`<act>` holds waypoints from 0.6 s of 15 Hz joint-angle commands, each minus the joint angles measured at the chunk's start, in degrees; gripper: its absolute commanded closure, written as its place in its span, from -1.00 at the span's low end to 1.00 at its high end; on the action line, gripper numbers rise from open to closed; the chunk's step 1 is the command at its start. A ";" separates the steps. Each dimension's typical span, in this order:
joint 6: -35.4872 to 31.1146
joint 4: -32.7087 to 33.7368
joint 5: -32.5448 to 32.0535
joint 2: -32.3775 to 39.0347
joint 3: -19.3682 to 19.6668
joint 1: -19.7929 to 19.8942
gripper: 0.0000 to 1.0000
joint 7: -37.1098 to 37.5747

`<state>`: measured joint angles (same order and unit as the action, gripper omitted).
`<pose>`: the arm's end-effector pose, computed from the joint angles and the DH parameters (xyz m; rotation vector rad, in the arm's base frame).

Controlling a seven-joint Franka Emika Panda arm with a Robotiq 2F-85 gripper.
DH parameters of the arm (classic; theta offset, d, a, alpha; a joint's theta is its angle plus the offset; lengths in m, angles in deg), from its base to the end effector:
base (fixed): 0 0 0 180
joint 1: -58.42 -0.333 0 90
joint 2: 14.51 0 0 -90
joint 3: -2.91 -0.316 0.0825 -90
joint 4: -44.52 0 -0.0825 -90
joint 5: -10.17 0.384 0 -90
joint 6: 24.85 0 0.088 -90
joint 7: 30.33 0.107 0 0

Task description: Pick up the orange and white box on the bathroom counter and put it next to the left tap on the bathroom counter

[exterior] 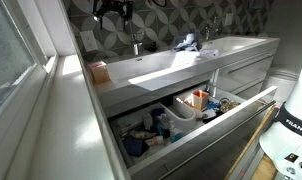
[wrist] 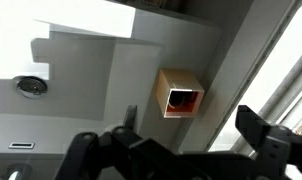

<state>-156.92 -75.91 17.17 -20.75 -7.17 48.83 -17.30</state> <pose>0.5150 0.1895 0.4983 -2.9454 -0.0739 -0.4079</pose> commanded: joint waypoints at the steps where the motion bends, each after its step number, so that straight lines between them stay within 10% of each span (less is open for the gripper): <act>1: -3.78 2.01 -1.28 4.40 -0.36 0.19 -1.00 2.29; 9: -3.54 0.71 -0.04 3.89 0.04 -0.03 -1.00 0.40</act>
<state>-160.58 -75.28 17.14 -16.86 -7.13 48.81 -16.90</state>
